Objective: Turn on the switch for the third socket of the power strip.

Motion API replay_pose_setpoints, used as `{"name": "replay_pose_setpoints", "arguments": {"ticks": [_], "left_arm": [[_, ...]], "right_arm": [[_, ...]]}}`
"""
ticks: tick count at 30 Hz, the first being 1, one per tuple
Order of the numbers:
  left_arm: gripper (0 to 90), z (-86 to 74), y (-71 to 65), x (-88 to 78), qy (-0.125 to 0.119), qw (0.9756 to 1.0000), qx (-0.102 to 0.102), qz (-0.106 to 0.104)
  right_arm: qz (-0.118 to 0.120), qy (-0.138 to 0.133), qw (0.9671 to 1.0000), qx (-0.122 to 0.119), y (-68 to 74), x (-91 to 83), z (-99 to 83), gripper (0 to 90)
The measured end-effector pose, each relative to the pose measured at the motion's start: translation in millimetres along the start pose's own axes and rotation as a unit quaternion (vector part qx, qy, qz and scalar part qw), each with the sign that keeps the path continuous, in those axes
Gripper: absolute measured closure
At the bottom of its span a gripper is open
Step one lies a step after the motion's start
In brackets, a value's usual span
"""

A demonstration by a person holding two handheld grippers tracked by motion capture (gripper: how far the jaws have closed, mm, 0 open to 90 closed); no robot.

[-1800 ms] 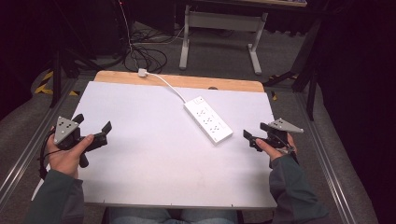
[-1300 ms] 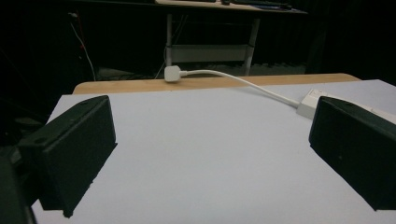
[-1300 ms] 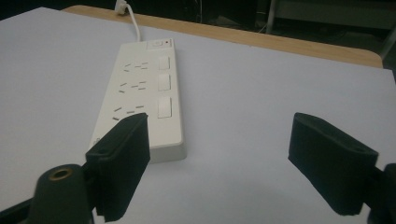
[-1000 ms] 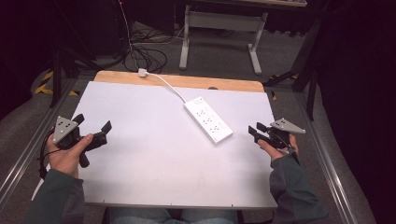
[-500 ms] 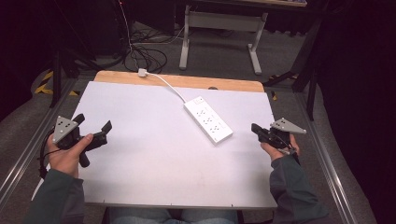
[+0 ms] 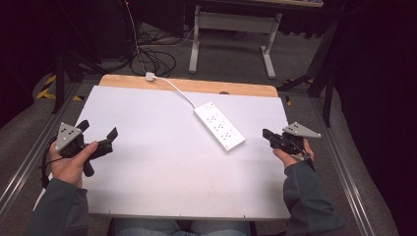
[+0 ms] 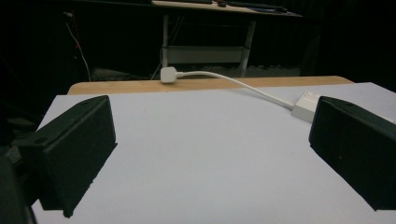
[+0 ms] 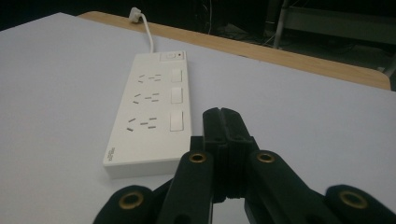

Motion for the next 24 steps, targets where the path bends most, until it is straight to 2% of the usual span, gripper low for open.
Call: {"name": "replay_pose_setpoints", "arguments": {"ticks": [24], "left_arm": [[1.1,-1.1,-1.6,0.8,0.003,1.0000,0.005,-0.002]], "right_arm": [[0.002,0.004,1.0000,-0.007,0.7,7.3,12.7,90.0]]}}
Point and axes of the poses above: each handheld gripper's, and its own axes: x roughly forward along the jaws, z roughly out of its top, y roughly to its left, the point moved 8 cm from there along x, roughly forward along the jaws, and after that the axes turned 9 degrees about y, right-handed, at the moved point
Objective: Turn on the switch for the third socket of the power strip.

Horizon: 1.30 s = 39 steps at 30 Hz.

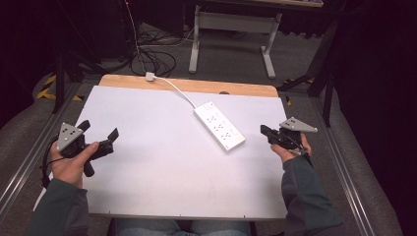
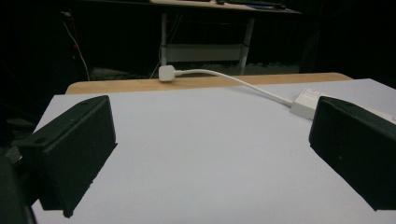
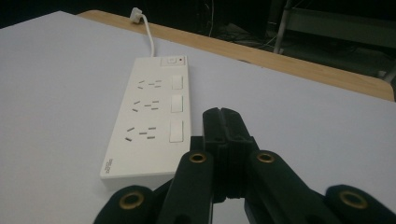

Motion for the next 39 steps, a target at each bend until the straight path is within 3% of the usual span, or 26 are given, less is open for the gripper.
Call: {"name": "replay_pose_setpoints", "arguments": {"ticks": [39], "left_arm": [[1.1,-0.5,0.0,-1.7,-0.001,1.0000,0.000,-0.001]], "right_arm": [[0.013,0.034,0.9989,-0.029,18.1,38.8,21.6,90.0]]}}
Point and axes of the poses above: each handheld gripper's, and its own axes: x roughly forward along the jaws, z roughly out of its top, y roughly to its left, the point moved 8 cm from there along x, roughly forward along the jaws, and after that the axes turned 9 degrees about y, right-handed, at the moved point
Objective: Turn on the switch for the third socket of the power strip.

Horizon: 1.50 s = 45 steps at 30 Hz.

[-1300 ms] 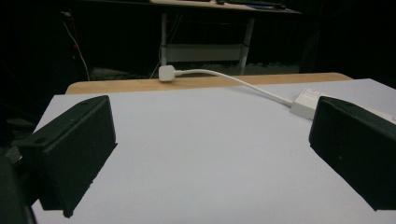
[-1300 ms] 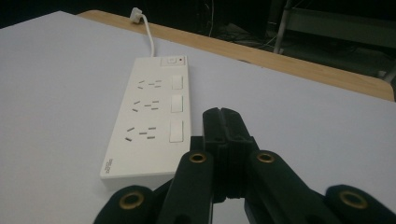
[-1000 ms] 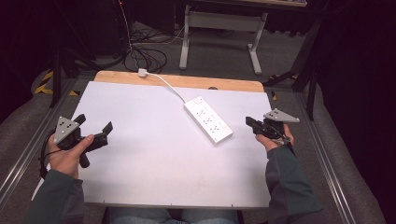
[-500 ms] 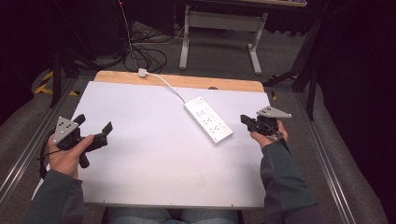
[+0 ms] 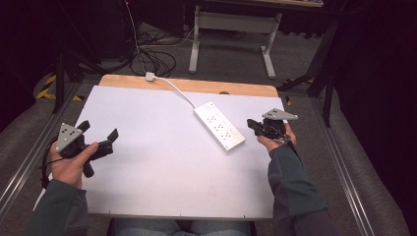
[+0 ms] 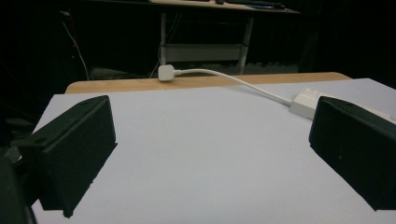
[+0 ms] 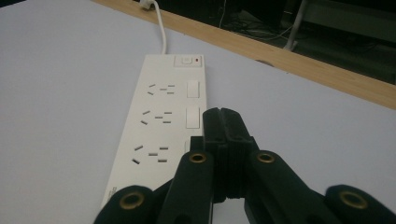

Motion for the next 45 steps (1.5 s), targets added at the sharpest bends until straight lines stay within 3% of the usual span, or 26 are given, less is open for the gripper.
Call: {"name": "replay_pose_setpoints", "arguments": {"ticks": [14,45], "left_arm": [[1.1,-0.8,0.0,0.1,0.002,1.0000,0.000,-0.001],[1.1,-2.4,2.6,-3.4,0.001,1.0000,-0.003,0.002]], "right_arm": [[0.012,0.021,0.9995,-0.018,11.4,18.9,5.1,90.0],[0.022,0.072,0.9962,-0.044,19.7,57.0,1.1,90.0]]}}
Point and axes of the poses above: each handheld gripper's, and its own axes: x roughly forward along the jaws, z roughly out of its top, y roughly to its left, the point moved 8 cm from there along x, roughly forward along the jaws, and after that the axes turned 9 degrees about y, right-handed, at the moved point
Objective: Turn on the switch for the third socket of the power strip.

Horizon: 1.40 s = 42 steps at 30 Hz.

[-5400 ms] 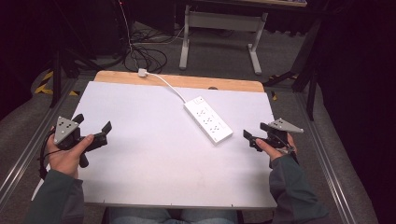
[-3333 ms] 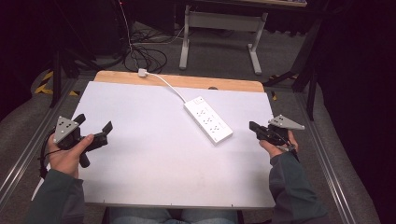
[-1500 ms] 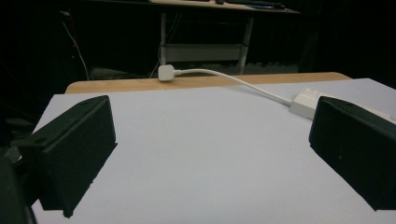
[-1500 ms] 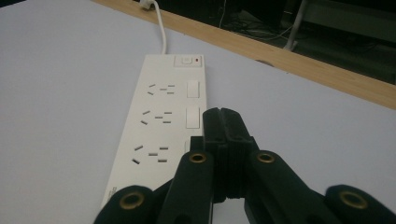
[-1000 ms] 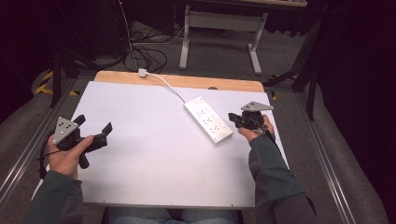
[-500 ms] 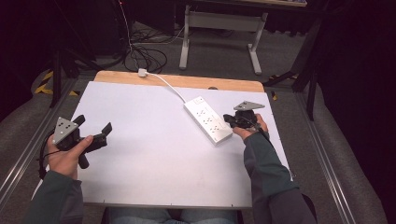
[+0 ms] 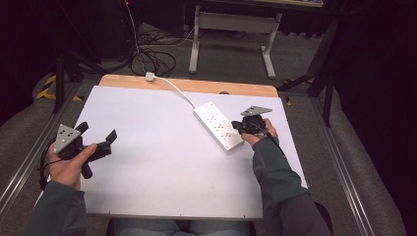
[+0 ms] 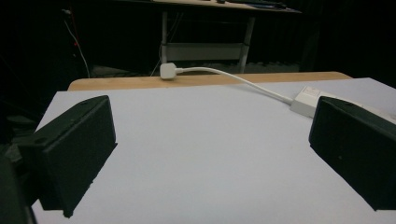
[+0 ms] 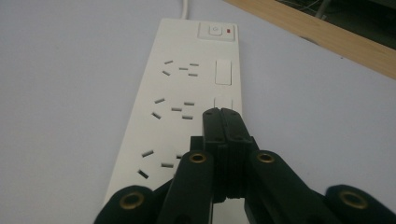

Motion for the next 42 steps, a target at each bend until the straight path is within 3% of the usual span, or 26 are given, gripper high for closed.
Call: {"name": "replay_pose_setpoints", "arguments": {"ticks": [26,42], "left_arm": [[1.2,-1.3,1.5,-2.7,0.001,1.0000,0.001,0.001],[1.2,-1.9,2.0,-3.9,0.002,1.0000,0.001,0.002]], "right_arm": [[-0.003,0.026,0.9996,-0.010,-1.6,12.5,-6.7,90.0],[-0.018,0.036,0.9990,-0.017,-6.1,20.1,-8.5,90.0]]}}
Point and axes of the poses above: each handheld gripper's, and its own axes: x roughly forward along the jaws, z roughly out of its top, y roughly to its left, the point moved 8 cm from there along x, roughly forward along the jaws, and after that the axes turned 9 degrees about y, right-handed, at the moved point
